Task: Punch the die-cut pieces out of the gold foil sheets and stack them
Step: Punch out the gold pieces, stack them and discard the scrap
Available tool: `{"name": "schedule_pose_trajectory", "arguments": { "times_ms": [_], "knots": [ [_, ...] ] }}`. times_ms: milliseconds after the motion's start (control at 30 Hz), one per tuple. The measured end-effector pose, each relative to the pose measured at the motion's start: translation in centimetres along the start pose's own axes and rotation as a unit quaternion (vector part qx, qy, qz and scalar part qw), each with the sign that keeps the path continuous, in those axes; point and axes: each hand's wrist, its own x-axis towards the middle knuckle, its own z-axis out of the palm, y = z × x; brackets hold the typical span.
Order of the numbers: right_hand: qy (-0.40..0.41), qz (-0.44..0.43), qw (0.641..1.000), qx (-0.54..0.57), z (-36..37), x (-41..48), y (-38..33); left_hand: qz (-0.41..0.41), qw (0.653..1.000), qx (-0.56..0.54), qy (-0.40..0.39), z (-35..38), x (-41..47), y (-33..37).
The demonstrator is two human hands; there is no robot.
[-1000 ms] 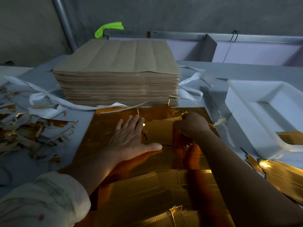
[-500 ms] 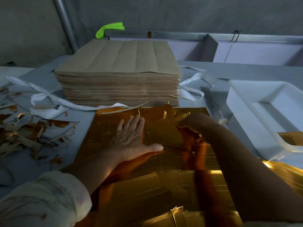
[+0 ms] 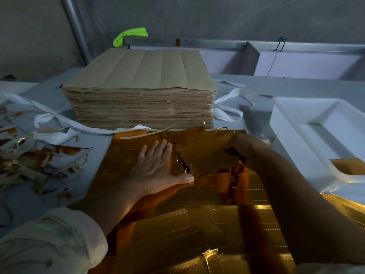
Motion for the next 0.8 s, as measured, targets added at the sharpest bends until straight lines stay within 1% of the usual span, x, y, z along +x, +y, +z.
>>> {"name": "schedule_pose_trajectory", "arguments": {
  "times_ms": [100, 200, 333, 433, 533, 633, 700, 767, 800],
  "knots": [
    [-0.001, 0.000, 1.000, 0.027, -0.3, 0.3, -0.1, 0.000, 1.000, -0.001, 0.002, -0.1, -0.1, 0.0],
    [0.003, -0.022, 0.999, 0.037, -0.7, 0.4, -0.3, 0.003, 1.000, -0.005, -0.001, -0.1, -0.1, 0.1],
    [0.018, 0.005, 0.991, 0.130, -2.0, -0.2, -0.2, -0.001, 1.000, -0.008, 0.003, -0.2, -0.1, 0.1],
    [-0.018, 0.033, 0.980, 0.196, -2.6, -0.9, -0.4, 0.000, 1.000, -0.005, 0.007, -0.1, 0.0, 0.1],
    [-0.043, 0.043, 0.972, 0.226, -2.3, -1.0, -0.6, -0.001, 1.000, -0.008, 0.007, 0.1, 0.1, 0.1],
    [-0.048, 0.044, 0.970, 0.236, -1.6, -0.6, -0.6, 0.000, 1.000, -0.018, 0.003, -0.2, 0.1, 0.0],
    [-0.056, 0.034, 0.975, 0.211, -1.0, -0.3, -0.8, 0.001, 0.999, -0.041, -0.011, -0.9, 0.0, 0.0],
    [-0.059, 0.037, 0.982, 0.177, -0.5, 0.0, -1.1, -0.009, 0.995, -0.098, -0.020, -1.9, 0.0, -0.1],
    [-0.054, 0.040, 0.984, 0.166, -0.2, 0.4, -1.2, -0.023, 0.989, -0.147, -0.018, -2.5, 0.1, -0.2]
  ]
}}
